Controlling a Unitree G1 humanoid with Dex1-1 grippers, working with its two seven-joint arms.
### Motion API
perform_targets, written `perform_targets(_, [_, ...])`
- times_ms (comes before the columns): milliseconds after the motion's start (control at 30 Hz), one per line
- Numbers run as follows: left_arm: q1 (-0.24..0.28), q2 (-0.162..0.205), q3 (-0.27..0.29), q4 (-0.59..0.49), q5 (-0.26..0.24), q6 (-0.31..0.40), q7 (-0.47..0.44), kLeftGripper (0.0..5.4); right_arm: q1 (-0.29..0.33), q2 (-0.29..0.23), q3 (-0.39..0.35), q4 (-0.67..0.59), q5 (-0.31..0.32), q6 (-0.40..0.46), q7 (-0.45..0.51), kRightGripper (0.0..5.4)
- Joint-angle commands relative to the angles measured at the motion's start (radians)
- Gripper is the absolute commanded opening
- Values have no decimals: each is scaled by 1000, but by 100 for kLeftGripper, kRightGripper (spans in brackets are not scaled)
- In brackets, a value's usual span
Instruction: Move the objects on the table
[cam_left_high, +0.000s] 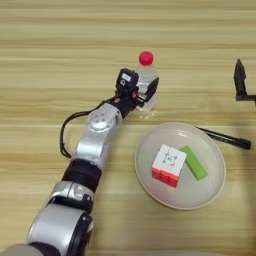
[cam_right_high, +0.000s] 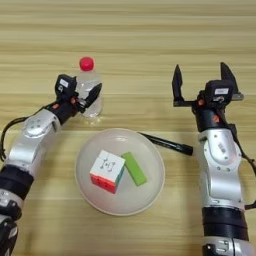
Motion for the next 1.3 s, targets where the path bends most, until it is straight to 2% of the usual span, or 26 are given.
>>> perform_targets(33, [103, 31, -20, -223, -21, 78, -19, 313, -2, 3, 3, 10, -2, -9, 6, 540])
perform_targets(267, [281, 51, -39, -441, -51, 195, -17, 313, -3, -1, 1, 15, 1, -13, 9, 540])
perform_targets(500, [370, 67, -34, -539, -75, 259, -3, 313, -6, -3, 0, 15, 2, -13, 12, 540])
perform_targets(633, [428, 91, -33, -614, -85, 303, 0, 313, -8, -2, 0, 17, 1, -13, 11, 540])
perform_targets(1100, [496, 170, -16, -689, -74, 358, 11, 313, -12, 2, 2, 19, 1, -16, 9, 540])
perform_targets(1300, [512, 187, -21, -700, -76, 370, 11, 313, -12, 2, 3, 20, 1, -17, 9, 540])
